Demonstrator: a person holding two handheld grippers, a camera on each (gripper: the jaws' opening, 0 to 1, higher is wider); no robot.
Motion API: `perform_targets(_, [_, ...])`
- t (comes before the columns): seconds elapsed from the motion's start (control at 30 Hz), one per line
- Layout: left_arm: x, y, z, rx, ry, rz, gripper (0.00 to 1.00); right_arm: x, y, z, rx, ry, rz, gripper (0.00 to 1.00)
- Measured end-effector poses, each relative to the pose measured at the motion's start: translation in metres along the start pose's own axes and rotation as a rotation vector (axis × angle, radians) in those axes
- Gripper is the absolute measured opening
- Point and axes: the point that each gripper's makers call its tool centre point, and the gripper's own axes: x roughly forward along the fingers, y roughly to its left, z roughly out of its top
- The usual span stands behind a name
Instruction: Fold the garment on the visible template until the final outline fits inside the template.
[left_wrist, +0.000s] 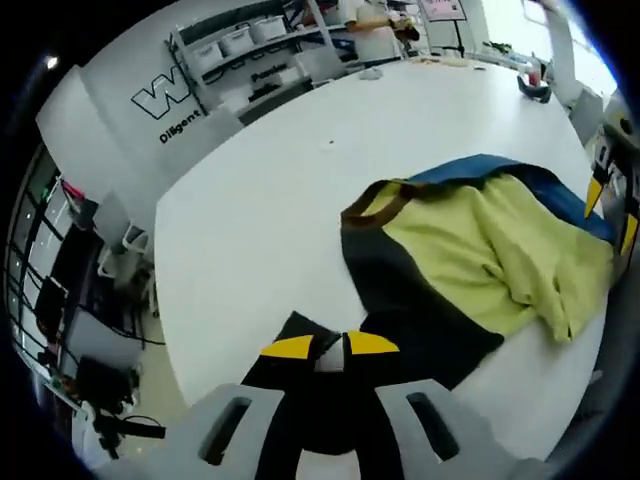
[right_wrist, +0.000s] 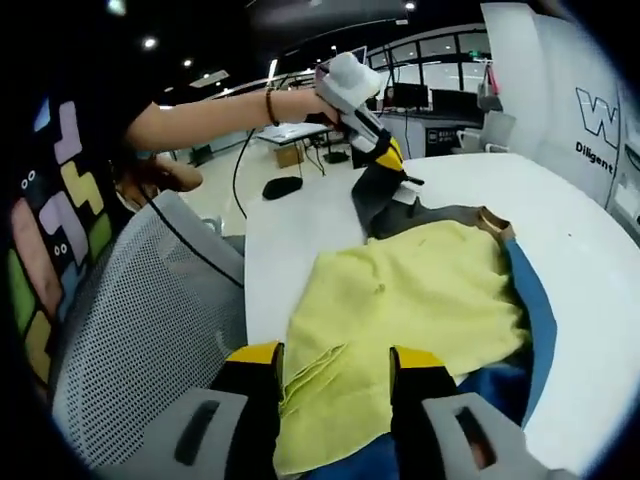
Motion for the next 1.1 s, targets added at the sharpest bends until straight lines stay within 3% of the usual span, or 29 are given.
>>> perform_targets(0.47, [-0.022, -0.066, 0.002, 0.034, -0.076, -0.134, 0.14, -0.003, -0.012, -0.006, 0.05, -0.008, -0.052, 0.4])
perform_targets(0.73, [-0.023, -0.108, -0.009, 0.147, -0.08, -0.233, 0.16, -0.004, -0.017, -0.017, 0.073, 0.014, -0.076, 0.4])
perform_targets(0.93, [-0.019, -0.136, -0.02, 0.313, -0.058, -0.319, 0.16, -0.002, -0.018, -0.026, 0.089, 0.041, -0.08, 0.39])
perform_targets(0.97, [-0.017, -0.143, -0.021, 0.368, -0.063, -0.331, 0.17, -0.001, -0.022, -0.034, 0.071, 0.078, -0.1, 0.39])
perform_targets(1.1, [-0.012, -0.154, -0.022, 0.438, -0.059, -0.351, 0.22, 0.0, -0.026, -0.043, 0.05, 0.116, -0.117, 0.38])
